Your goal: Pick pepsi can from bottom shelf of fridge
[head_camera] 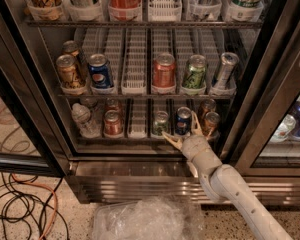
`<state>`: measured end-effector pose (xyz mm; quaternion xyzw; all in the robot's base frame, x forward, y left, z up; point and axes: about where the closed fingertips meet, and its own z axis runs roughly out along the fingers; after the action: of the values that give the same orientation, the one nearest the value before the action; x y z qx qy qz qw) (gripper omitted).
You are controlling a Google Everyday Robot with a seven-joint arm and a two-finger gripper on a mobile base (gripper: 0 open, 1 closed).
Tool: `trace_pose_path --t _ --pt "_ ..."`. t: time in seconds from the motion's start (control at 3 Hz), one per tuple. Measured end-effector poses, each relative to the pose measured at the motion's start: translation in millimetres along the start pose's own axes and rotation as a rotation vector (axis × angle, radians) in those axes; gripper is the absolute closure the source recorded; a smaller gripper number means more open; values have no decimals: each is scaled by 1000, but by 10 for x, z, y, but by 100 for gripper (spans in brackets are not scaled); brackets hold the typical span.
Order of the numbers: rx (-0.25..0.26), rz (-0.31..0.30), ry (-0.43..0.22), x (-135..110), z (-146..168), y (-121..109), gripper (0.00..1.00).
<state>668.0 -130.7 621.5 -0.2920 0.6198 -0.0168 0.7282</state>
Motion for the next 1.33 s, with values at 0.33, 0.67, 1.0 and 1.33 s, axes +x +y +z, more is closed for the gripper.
trace_pose_path --t 0.33,0.67,1.0,1.33 --pt "-2 -22 -12 26 167 -40 21" --pt "-4 -38 -6 97 272 -78 16" --pt "8 -29 16 199 291 -115 14" --pt "23 -11 36 284 315 -133 14"
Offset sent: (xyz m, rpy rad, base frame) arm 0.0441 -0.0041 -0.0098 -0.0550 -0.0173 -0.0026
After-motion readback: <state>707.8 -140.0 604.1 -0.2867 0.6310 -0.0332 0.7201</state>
